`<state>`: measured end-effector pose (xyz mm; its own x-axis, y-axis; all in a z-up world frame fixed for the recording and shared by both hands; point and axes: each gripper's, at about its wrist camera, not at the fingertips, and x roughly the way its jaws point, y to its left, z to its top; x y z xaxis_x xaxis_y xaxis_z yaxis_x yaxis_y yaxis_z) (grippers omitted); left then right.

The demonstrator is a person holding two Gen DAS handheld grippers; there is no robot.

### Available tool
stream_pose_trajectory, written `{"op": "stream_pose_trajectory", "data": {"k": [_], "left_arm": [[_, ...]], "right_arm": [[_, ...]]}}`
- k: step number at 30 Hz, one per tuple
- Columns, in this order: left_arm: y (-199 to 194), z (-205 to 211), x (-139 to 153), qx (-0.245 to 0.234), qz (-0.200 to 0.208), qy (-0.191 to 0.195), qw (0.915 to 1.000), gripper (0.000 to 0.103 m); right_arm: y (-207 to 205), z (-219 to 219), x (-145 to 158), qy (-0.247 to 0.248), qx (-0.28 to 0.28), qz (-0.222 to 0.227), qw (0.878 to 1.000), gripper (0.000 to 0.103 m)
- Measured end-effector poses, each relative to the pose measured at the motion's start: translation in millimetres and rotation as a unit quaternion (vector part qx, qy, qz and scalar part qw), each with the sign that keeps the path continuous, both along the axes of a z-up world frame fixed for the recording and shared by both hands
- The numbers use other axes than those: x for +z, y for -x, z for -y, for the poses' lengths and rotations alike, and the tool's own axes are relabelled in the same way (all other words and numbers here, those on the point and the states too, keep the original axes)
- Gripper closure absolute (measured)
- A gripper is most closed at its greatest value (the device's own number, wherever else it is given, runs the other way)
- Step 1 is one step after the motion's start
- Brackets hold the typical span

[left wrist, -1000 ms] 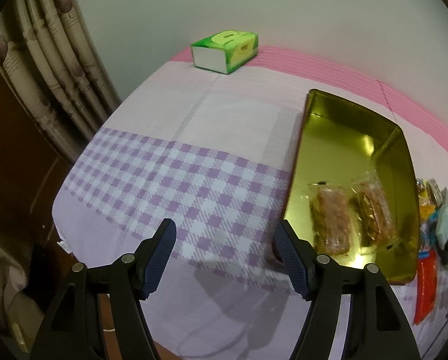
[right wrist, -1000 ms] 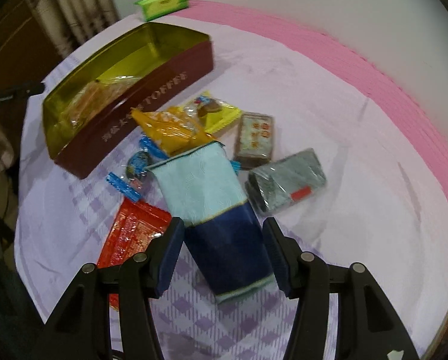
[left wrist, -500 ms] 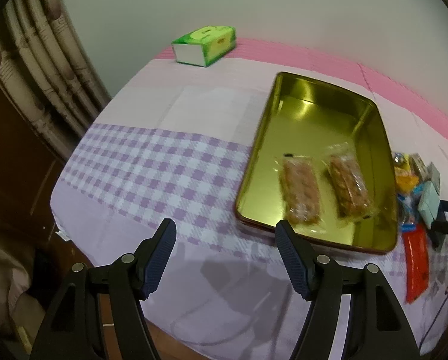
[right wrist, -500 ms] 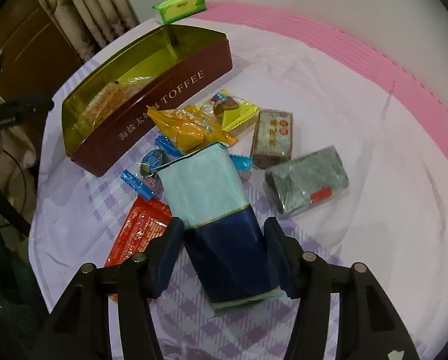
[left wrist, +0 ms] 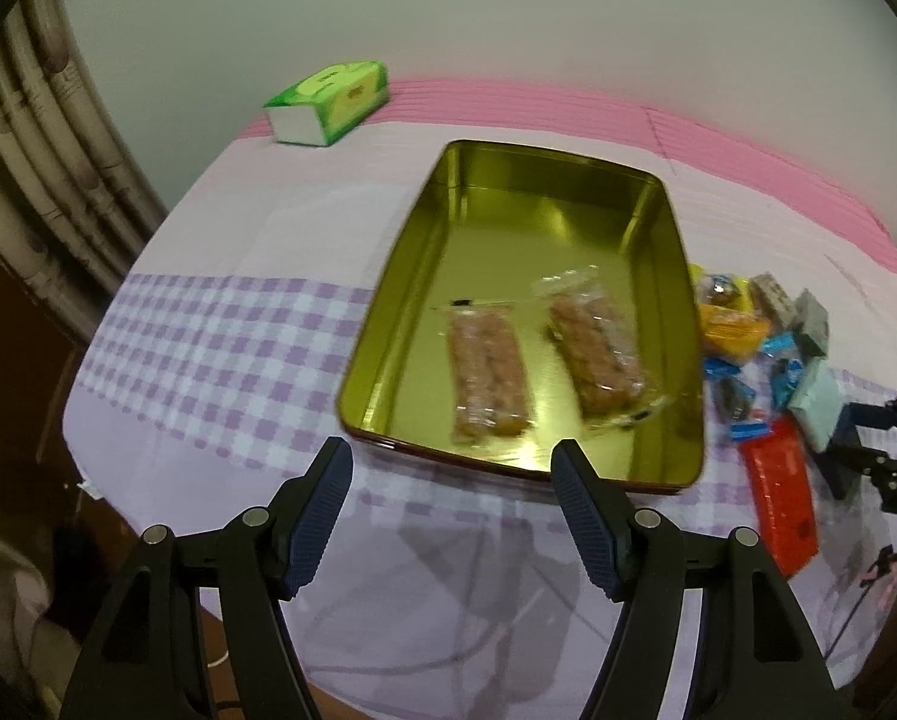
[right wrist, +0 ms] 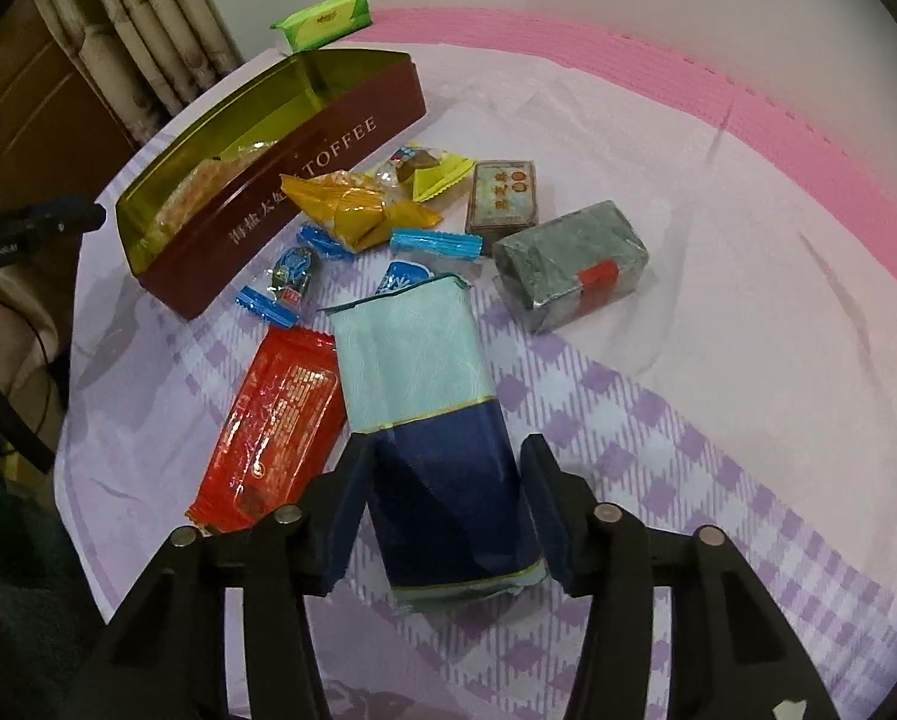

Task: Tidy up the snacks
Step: 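Grasp the blue-and-teal boxed pack with the right tool while the left tool grasps the red bar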

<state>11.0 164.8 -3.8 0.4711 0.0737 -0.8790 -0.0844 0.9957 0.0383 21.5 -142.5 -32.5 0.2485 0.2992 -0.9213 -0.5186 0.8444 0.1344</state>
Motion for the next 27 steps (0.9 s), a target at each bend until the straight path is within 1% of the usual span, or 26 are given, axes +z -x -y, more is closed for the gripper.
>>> {"op": "stream_pose_trajectory", "data": {"k": [3,6,7,9,10,13,16,19,22,26,27], "left_arm": [[2.8,10.4,-0.2,-0.013,-0.002,0.002,0.9999,0.034],[5.5,18.5,-0.8,-0.022,-0.006,0.003,0.9997,0.034],[5.2,20.0,-1.2,-0.024,-0.007,0.003,0.9997,0.034],[6.3,25.6,-1.2,-0.030,-0.009,0.005,0.9995,0.034],[7.6,29.1,-0.8,-0.034,-0.009,0.004,0.9994,0.034],[8.3,39.1,0.3,-0.046,-0.011,0.006,0.9989,0.034],[6.2,52.9,2.4,-0.063,-0.016,0.024,0.9976,0.034],[3.0,72.3,4.5,-0.087,-0.020,0.037,0.9953,0.034],[-3.1,91.7,2.2,-0.109,-0.033,0.049,0.9923,0.034],[-12.1,117.4,-9.2,-0.116,-0.066,0.068,0.9887,0.034],[-13.9,122.5,-11.8,-0.116,-0.074,0.074,0.9877,0.034]], "right_arm": [[-1.0,-6.9,-2.3,0.010,0.011,0.001,1.000,0.046],[-3.0,-15.5,-7.1,0.027,0.027,0.005,0.999,0.046],[-3.8,-17.6,-8.7,0.030,0.032,0.004,0.999,0.046],[-4.6,-19.6,-11.8,0.031,0.035,0.003,0.999,0.052],[-4.7,-19.7,-12.0,0.030,0.034,0.004,0.999,0.053],[-3.7,-16.0,-11.8,0.019,0.025,0.000,1.000,0.054],[1.5,-9.2,-12.8,0.022,0.010,-0.002,1.000,0.055],[9.3,5.1,-12.9,0.025,-0.024,-0.002,0.999,0.055],[13.4,24.8,-12.6,0.036,-0.087,-0.001,0.996,0.055],[16.8,46.3,-12.2,0.051,-0.171,0.003,0.984,0.055],[17.0,51.4,-12.3,0.054,-0.196,0.002,0.979,0.055]]}}
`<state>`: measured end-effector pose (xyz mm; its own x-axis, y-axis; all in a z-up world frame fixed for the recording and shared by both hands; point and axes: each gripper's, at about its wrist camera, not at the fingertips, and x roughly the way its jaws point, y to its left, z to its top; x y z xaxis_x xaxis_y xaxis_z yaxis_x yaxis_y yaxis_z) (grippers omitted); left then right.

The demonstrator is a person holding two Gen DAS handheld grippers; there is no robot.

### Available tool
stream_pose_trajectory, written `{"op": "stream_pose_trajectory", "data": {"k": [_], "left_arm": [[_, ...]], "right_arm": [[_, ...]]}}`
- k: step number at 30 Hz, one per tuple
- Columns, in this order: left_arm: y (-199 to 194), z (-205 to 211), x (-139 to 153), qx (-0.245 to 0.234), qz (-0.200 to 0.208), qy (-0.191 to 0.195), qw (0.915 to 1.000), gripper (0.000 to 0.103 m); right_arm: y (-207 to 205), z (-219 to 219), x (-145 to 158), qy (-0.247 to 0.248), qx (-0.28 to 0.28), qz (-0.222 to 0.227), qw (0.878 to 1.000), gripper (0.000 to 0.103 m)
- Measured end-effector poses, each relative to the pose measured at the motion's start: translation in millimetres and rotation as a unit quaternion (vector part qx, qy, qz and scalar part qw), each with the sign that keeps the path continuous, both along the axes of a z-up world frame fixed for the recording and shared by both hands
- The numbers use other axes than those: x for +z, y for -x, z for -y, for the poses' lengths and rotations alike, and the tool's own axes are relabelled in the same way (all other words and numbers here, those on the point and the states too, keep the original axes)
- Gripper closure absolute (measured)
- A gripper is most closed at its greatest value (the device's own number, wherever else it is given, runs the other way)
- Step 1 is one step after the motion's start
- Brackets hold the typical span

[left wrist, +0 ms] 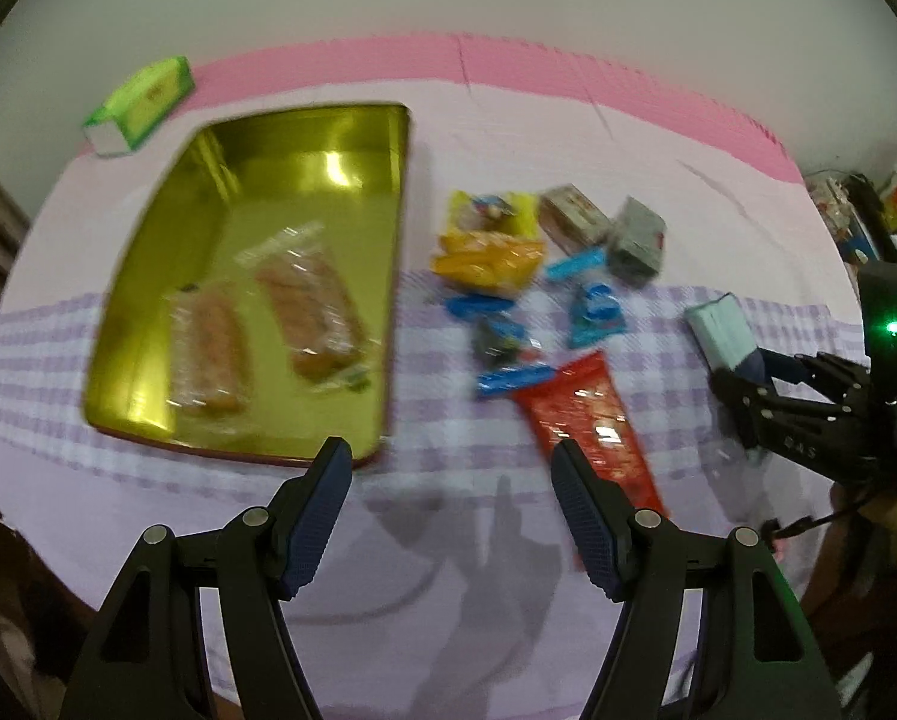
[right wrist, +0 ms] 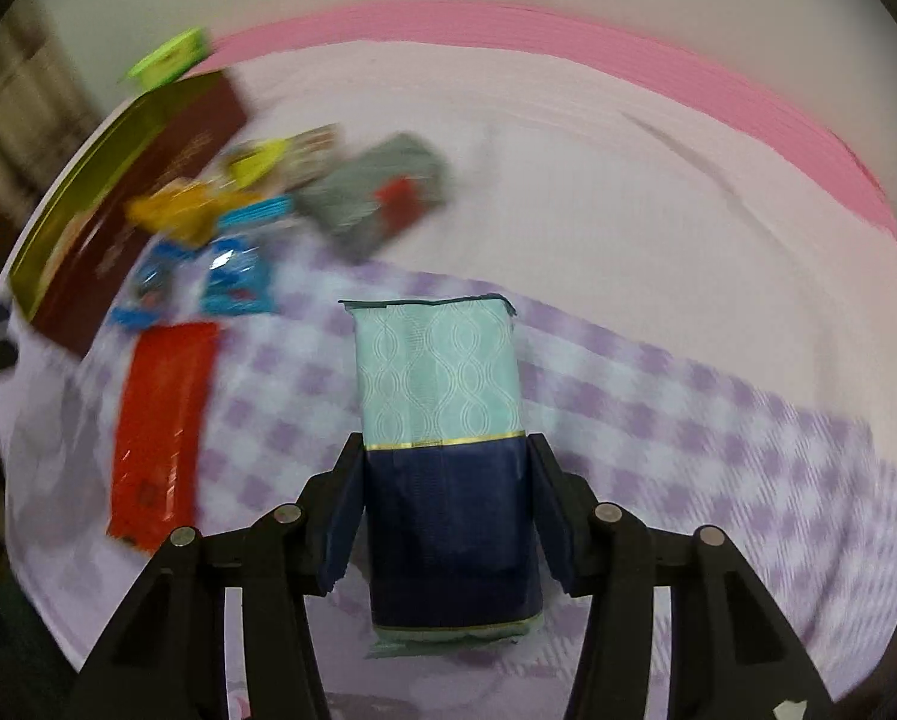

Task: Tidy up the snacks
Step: 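Grasp the blue-and-teal boxed pack with the right tool while the left tool grasps the red bar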

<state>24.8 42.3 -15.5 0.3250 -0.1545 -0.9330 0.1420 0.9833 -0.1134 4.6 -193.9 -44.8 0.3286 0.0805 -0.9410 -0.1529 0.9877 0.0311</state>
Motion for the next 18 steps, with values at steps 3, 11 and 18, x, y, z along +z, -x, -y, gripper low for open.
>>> {"op": "stream_pose_trajectory", "data": {"k": [3,11,18], "left_arm": [[-4.0,14.4,-7.8,0.000,-0.024,0.009,0.9997,0.034],[-10.3,50.4,-28.2,0.015,-0.062,0.019,0.9977,0.034],[-19.9,71.3,-44.3,0.033,-0.085,0.011,0.9957,0.034]], "right_arm": [[-0.8,14.3,-2.5,0.025,-0.050,0.005,0.998,0.055],[3.6,27.0,-1.0,0.017,-0.104,0.012,0.994,0.054],[6.5,33.6,0.7,0.005,-0.104,0.013,0.995,0.054]]}}
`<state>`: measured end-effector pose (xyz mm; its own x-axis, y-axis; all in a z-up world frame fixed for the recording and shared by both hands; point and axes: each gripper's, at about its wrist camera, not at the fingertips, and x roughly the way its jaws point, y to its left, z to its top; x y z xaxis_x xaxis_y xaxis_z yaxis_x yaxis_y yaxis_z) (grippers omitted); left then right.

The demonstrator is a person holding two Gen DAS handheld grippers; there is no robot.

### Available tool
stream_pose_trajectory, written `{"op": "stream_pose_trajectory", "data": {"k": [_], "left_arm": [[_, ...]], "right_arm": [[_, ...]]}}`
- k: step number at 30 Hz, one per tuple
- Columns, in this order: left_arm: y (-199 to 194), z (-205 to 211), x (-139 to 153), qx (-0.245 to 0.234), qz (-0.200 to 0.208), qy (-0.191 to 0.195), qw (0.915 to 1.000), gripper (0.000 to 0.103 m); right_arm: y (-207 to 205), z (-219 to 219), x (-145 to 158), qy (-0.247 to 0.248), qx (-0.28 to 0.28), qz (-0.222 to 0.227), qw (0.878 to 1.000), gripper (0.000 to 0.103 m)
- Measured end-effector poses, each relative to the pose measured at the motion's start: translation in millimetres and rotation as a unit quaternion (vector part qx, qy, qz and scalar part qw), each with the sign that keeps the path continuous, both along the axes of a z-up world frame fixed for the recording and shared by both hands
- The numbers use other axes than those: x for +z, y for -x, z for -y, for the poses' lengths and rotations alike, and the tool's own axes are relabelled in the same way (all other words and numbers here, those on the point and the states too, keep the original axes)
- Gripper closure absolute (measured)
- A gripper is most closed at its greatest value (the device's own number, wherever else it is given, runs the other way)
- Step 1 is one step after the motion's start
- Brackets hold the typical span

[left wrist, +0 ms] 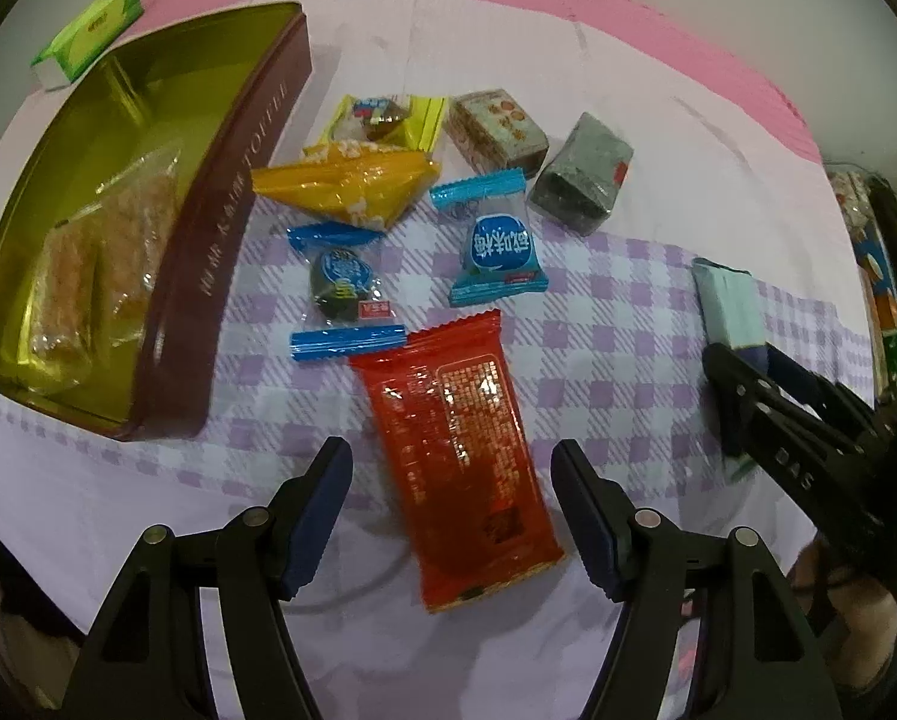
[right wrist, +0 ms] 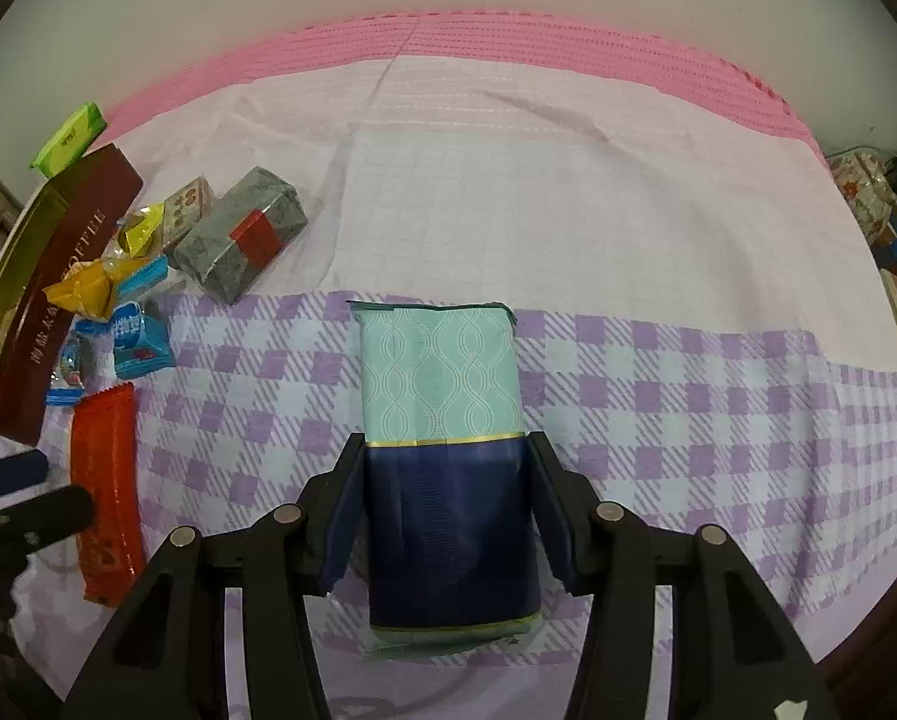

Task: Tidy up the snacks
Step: 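Grasp the blue-and-teal boxed pack with the right tool while the left tool grasps the red bar, then carry the red bar into the tin with the left tool and release it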

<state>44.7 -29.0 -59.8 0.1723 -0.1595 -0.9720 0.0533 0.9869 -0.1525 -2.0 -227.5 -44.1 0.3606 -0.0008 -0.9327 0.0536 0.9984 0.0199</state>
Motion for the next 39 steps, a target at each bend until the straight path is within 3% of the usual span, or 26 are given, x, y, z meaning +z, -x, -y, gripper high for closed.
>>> {"op": "stream_pose_trajectory", "data": {"k": [5,14,23,26,39], "left_arm": [[-6.1,11.6,-10.9,0.006,-0.006,-0.019,0.9998,0.034],[-9.1,39.1,-25.6,-0.031,0.008,-0.069,0.9971,0.035],[1.8,19.8,-20.0,-0.078,0.018,-0.066,0.9946,0.053],[13.3,2.1,-13.9,-0.092,0.017,-0.068,0.9933,0.055],[46.1,-4.3,-9.1,-0.129,0.007,-0.061,0.9898,0.058]], "right_arm": [[-1.3,3.4,-1.8,-0.003,0.002,-0.001,1.000,0.053],[-1.2,-1.1,-0.5,-0.005,0.004,-0.003,1.000,0.052],[0.0,-4.0,-0.9,-0.003,0.004,-0.004,1.000,0.052],[0.2,-5.6,-1.6,0.000,0.006,-0.004,1.000,0.051],[0.1,-9.1,-4.0,0.009,0.012,-0.004,1.000,0.049]]}}
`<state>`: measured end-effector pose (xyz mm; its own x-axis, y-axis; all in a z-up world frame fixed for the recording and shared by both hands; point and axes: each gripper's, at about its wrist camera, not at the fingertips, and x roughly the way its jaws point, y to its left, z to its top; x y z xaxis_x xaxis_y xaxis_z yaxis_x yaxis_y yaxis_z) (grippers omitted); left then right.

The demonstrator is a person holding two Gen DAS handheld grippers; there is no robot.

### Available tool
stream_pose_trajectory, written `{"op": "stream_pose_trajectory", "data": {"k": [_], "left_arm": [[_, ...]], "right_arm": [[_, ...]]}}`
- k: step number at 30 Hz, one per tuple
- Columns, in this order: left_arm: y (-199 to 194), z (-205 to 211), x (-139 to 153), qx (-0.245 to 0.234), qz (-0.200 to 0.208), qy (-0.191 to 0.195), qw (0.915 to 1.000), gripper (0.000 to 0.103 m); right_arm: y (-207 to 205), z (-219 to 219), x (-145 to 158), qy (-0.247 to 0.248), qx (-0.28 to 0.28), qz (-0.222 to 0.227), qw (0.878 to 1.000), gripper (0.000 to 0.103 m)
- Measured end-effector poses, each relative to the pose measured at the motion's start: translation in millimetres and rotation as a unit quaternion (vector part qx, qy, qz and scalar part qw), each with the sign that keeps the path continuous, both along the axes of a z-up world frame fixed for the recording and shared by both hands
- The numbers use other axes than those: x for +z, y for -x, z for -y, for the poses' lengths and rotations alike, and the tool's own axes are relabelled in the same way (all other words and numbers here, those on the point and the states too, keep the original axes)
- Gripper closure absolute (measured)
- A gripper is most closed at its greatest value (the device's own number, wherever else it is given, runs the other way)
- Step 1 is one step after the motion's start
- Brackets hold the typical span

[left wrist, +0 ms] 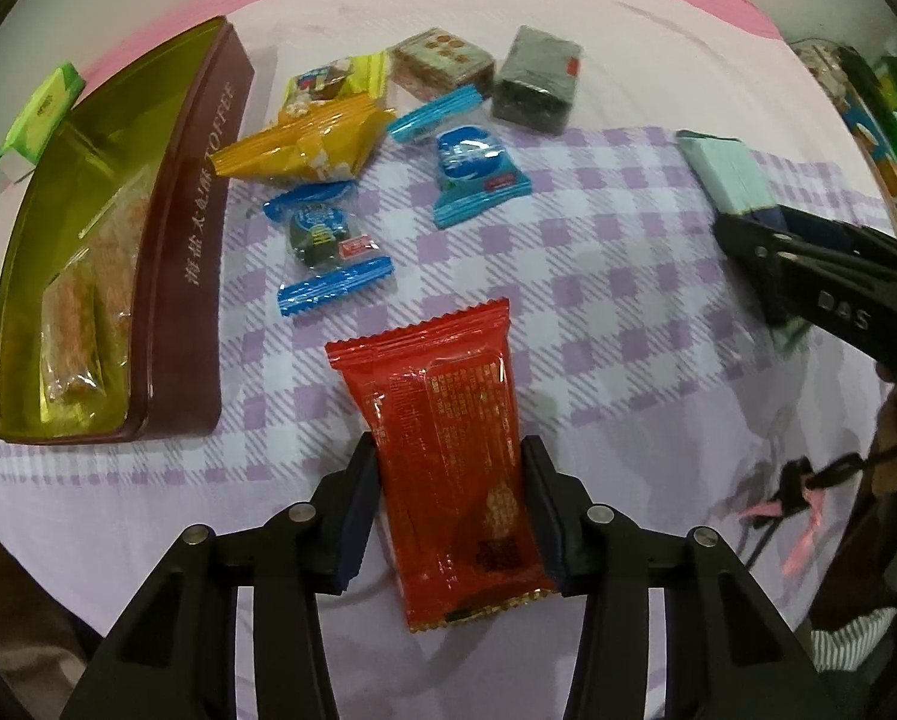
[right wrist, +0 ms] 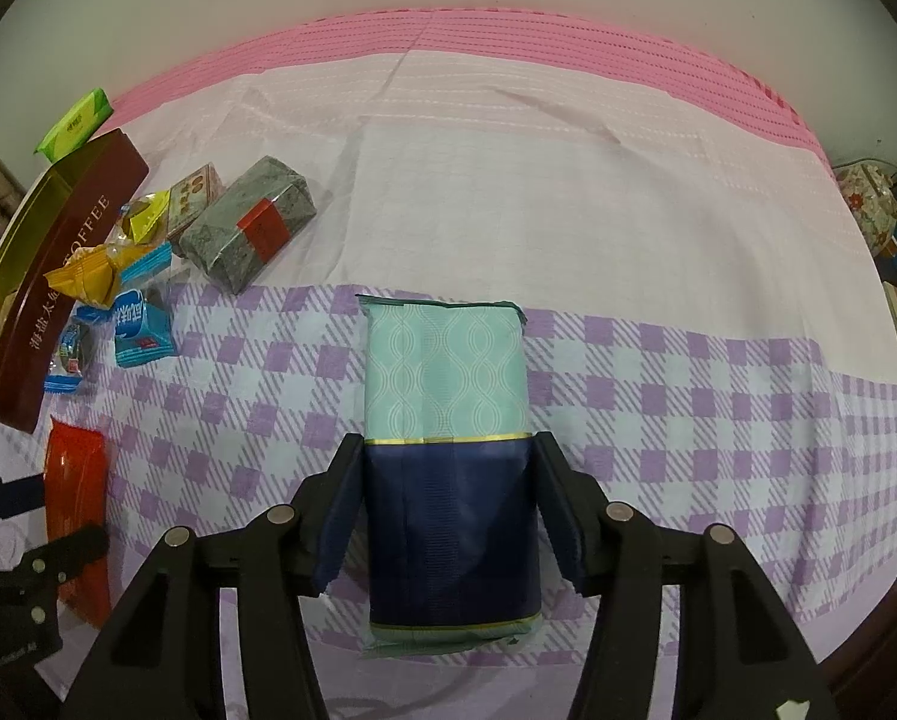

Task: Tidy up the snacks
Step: 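Carry the red bar into the tin with the left tool and release it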

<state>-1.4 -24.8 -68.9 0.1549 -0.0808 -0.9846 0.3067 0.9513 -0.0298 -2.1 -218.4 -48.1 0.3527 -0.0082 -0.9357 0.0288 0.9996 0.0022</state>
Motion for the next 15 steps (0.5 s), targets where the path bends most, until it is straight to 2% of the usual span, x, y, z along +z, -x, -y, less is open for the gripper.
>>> {"op": "stream_pose_trajectory", "data": {"k": [7,15], "left_arm": [[12.6,3.8,15.5,-0.022,0.022,0.008,0.9995,0.058],[4.2,13.5,26.1,-0.027,0.027,0.007,0.9992,0.058]], "right_arm": [[0.3,-0.5,-0.4,0.001,0.000,0.000,1.000,0.048],[0.0,-0.7,-0.3,0.001,0.001,0.000,1.000,0.048]]}}
